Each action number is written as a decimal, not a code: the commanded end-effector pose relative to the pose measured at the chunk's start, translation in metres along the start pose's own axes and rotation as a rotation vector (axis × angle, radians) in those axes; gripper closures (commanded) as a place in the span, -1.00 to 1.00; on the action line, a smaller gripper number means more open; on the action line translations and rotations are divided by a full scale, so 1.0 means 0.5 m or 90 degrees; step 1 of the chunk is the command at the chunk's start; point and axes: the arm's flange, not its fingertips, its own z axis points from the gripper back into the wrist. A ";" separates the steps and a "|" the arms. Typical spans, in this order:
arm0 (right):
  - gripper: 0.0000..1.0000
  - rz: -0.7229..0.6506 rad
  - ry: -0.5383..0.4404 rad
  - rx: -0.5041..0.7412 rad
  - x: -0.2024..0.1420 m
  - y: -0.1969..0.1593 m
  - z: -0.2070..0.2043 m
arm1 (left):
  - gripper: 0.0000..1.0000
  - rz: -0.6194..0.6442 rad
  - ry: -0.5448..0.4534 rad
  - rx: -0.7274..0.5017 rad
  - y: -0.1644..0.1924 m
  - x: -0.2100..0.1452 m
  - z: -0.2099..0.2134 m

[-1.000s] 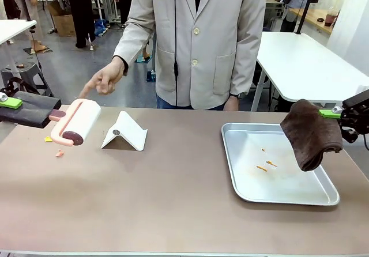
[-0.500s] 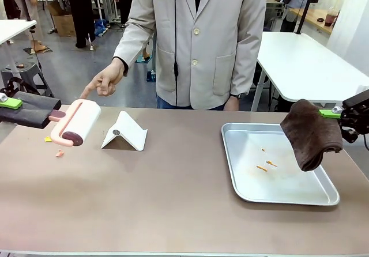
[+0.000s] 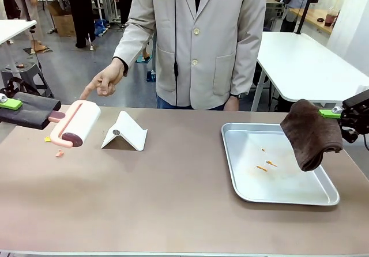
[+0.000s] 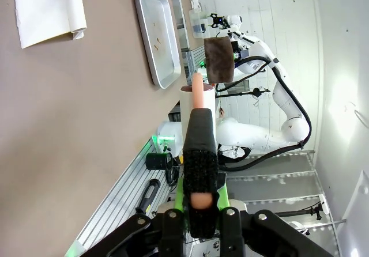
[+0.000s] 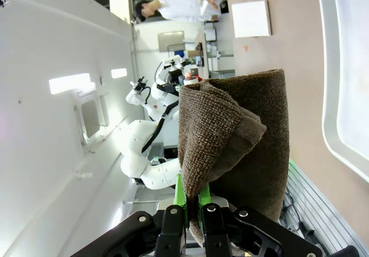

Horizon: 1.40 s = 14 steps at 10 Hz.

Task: Clean the surface of the table.
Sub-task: If a person points to the right, clean the right side of the table with your right hand, and if they point to the left, clean the left side with your left hand.

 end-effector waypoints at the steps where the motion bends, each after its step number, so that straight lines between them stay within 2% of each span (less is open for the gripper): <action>1: 1.00 0.005 0.000 -0.001 -0.002 0.006 0.000 | 0.56 0.000 0.000 0.000 0.000 0.000 0.000; 4: 1.00 0.005 0.000 -0.001 -0.002 0.006 0.000 | 0.56 -0.023 -0.037 0.045 -0.012 0.008 0.064; 6: 1.00 0.005 0.000 -0.001 -0.002 0.006 0.000 | 0.56 -0.040 -0.086 0.100 -0.019 0.005 0.157; 7: 1.00 0.005 0.000 -0.001 -0.002 0.006 0.000 | 0.56 -0.056 -0.084 0.112 -0.025 -0.007 0.216; 10: 1.00 0.005 0.000 -0.001 -0.002 0.006 0.000 | 0.56 -0.078 -0.212 0.200 -0.051 -0.063 0.398; 11: 1.00 0.005 0.000 -0.001 -0.002 0.006 0.000 | 0.56 -0.061 -0.227 0.248 -0.047 -0.090 0.450; 12: 1.00 0.005 0.000 -0.001 -0.002 0.006 0.000 | 0.56 -0.044 -0.212 0.281 -0.039 -0.112 0.484; 13: 1.00 0.005 0.000 -0.001 -0.002 0.006 0.000 | 0.56 -0.029 -0.189 0.296 -0.027 -0.127 0.506; 14: 1.00 0.005 0.000 -0.001 -0.002 0.006 0.000 | 0.56 -0.012 -0.196 0.297 -0.014 -0.132 0.522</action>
